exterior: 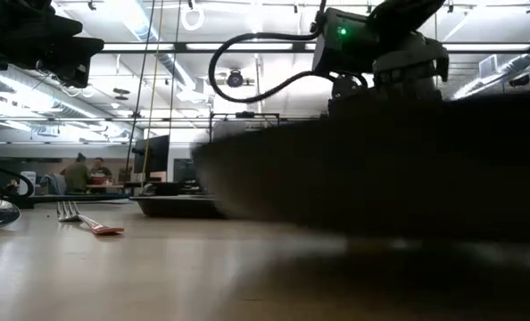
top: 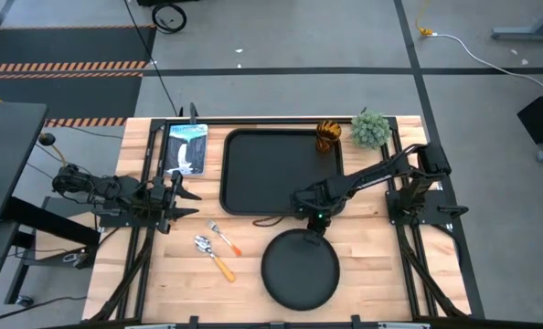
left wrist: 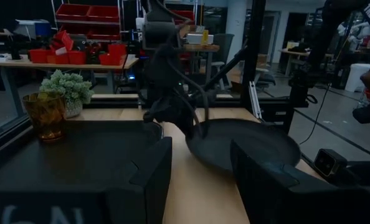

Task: Pick and place plate/cup/fork/spoon on tray
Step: Put the black plate on the black serving tray below the brown cup

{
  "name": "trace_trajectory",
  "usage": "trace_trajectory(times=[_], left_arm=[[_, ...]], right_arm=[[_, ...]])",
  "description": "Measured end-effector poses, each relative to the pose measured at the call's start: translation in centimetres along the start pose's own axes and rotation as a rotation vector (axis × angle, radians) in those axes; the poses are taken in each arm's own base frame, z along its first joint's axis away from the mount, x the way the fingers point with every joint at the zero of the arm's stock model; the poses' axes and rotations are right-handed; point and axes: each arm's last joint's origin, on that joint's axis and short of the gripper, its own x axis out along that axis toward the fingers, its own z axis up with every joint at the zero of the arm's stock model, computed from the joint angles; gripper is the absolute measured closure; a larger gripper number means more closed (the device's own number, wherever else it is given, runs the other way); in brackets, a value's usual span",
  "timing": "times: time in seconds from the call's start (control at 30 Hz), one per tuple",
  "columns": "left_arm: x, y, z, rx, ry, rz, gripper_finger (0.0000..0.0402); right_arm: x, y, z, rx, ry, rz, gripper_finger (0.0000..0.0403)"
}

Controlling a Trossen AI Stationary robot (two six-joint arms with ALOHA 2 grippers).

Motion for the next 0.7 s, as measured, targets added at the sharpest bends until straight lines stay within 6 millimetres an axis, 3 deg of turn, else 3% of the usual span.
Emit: trace_trajectory(times=[0.17, 0.27, 0.5, 0.7], left_arm=[[0.0, 0.0, 0.0, 0.0, 0.0, 0.001, 0.023], [0.0, 0.0, 0.0, 0.0, 0.0, 0.0, 0.023], [0.0, 0.0, 0.0, 0.0, 0.0, 0.0, 0.023], [0.0, 0.0, 0.0, 0.0, 0.0, 0.0, 0.023]], right_arm=[[-3.6, 0.2, 0.7, -0.036, -0.054, 0.034, 0.0392], [-6.3, -0.8, 1.3, -0.02, -0.116, -0.02, 0.0392], [-10.9, -6.7, 0.0, 0.174, -0.187, -0.137, 0.0391], [-12.7, -12.2, -2.5, 0.476, -0.296, -0.137, 0.0391]])
